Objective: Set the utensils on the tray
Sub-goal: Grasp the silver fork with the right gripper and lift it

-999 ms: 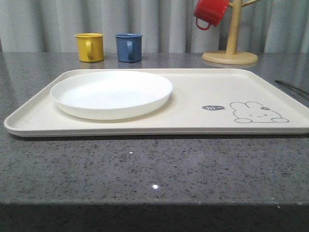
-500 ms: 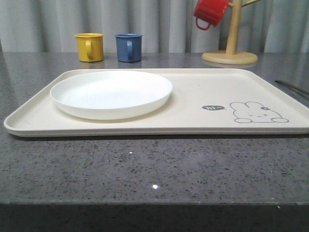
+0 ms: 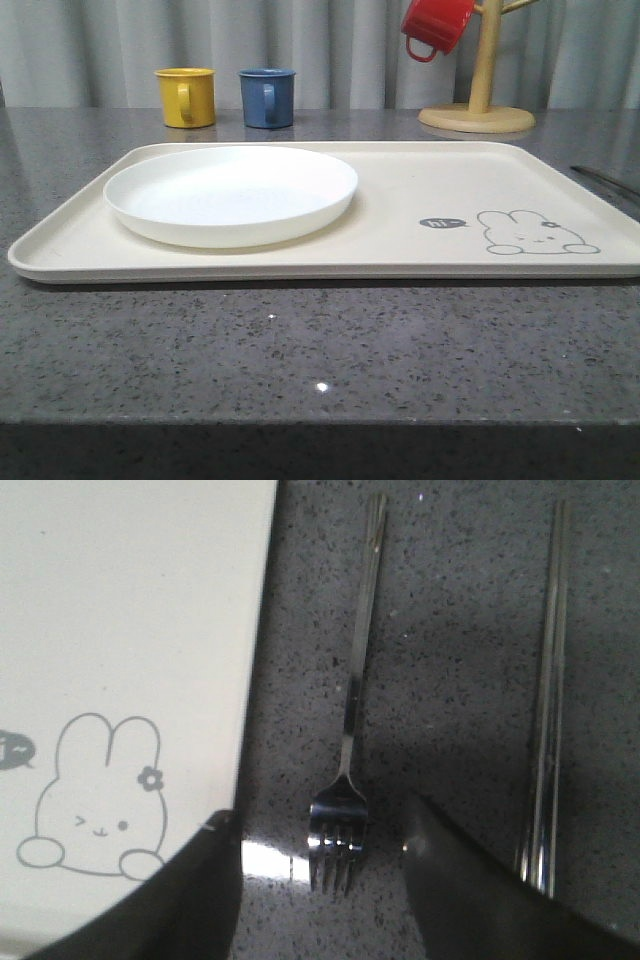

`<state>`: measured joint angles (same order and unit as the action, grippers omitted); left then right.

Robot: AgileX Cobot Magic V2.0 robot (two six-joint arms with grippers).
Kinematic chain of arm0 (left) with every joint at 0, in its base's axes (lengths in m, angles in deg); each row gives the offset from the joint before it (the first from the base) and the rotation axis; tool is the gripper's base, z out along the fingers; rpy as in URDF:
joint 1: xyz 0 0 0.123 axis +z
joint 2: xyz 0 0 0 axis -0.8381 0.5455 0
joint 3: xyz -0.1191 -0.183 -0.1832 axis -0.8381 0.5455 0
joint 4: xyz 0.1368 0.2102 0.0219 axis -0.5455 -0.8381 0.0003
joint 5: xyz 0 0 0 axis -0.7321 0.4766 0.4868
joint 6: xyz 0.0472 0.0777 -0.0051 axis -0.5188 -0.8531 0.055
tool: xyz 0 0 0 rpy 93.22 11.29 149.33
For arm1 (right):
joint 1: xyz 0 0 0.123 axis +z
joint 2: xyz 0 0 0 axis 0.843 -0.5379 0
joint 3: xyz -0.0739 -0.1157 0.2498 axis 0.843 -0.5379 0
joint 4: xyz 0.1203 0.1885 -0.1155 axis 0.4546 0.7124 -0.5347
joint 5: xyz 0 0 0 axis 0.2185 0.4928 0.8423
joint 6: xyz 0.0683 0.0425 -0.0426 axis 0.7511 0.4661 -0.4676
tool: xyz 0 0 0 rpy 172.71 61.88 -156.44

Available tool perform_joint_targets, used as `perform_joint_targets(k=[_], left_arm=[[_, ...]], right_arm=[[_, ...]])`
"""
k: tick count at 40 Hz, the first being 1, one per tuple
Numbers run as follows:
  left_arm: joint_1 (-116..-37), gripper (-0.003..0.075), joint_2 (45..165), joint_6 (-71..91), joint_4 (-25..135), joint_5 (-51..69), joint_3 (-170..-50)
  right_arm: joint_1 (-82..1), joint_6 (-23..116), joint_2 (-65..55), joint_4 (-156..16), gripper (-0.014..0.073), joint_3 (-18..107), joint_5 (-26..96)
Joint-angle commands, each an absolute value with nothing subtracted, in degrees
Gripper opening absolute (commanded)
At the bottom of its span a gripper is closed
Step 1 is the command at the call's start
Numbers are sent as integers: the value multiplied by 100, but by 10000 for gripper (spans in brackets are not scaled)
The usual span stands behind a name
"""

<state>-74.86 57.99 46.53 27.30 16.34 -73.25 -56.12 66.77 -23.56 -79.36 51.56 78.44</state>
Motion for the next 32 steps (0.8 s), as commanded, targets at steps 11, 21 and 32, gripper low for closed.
perform_joint_targets(k=[11, 21, 32], left_arm=[[-7489, -18, 5848, 4712, 2773, 1151, -7472], [-7489, -18, 5848, 4712, 2773, 1151, -7472], [-7489, -18, 5848, 4712, 2773, 1151, -7472]], right_arm=[[-5647, 6886, -3458, -7976, 400, 5602, 7610], [-5647, 6886, -3777, -7976, 400, 5602, 7329], [-5647, 6886, -3889, -7976, 284, 5602, 7336]])
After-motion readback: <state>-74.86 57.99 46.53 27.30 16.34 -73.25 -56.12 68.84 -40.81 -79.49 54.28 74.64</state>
